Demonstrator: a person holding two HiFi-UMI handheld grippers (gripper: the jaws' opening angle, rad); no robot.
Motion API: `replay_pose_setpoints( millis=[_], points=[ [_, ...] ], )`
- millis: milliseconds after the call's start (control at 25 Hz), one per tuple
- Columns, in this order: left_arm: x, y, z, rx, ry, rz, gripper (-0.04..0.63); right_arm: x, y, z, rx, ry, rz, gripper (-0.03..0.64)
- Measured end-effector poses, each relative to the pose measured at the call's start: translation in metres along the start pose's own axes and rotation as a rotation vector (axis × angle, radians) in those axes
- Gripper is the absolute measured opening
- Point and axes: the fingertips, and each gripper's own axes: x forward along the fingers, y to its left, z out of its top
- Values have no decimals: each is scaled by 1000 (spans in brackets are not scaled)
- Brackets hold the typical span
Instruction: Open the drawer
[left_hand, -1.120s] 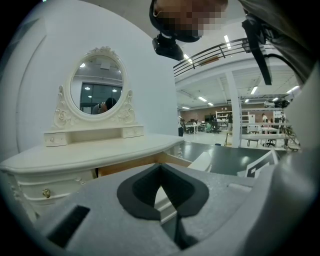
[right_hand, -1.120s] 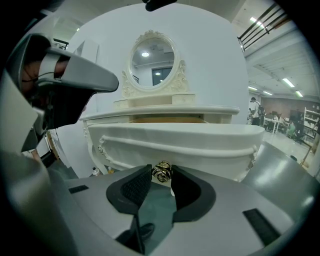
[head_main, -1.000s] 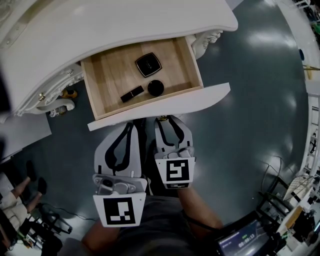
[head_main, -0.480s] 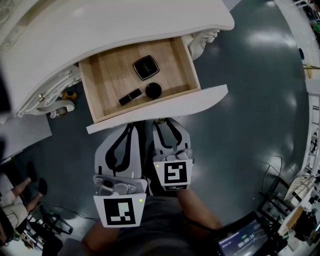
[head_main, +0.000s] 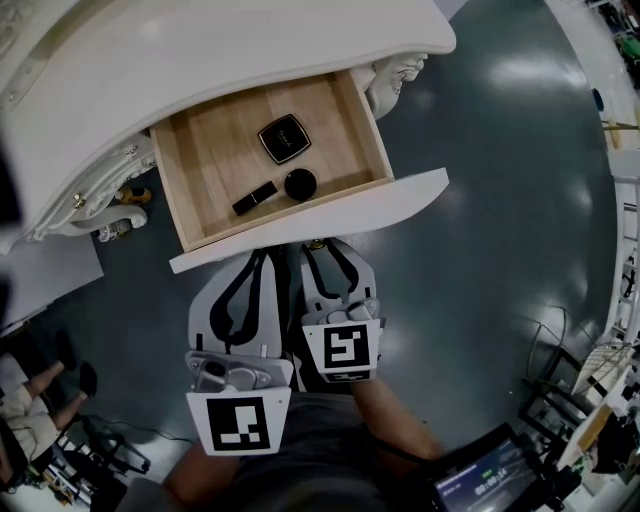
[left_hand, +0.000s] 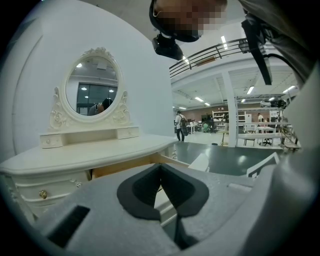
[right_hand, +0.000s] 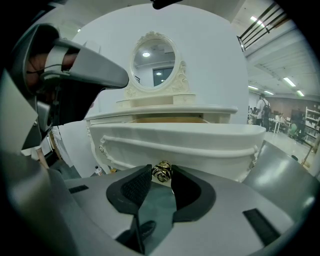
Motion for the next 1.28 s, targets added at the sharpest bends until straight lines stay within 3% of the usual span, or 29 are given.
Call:
replay_pose_setpoints(
  millis=[400, 760, 1000, 1280],
  points=[
    [-7, 1, 4, 6, -17, 0, 15, -3, 1, -1, -7, 6, -16, 126],
    [-19, 4, 43, 25, -107, 13, 15, -22, 1, 28, -1, -17, -23, 129],
    [-42, 6, 85, 84, -162, 24, 15, -58, 12, 90, -5, -132, -12, 127],
    [-72, 15, 151, 144, -275, 64, 15, -118, 15, 211, -37, -352, -7, 80]
  ],
)
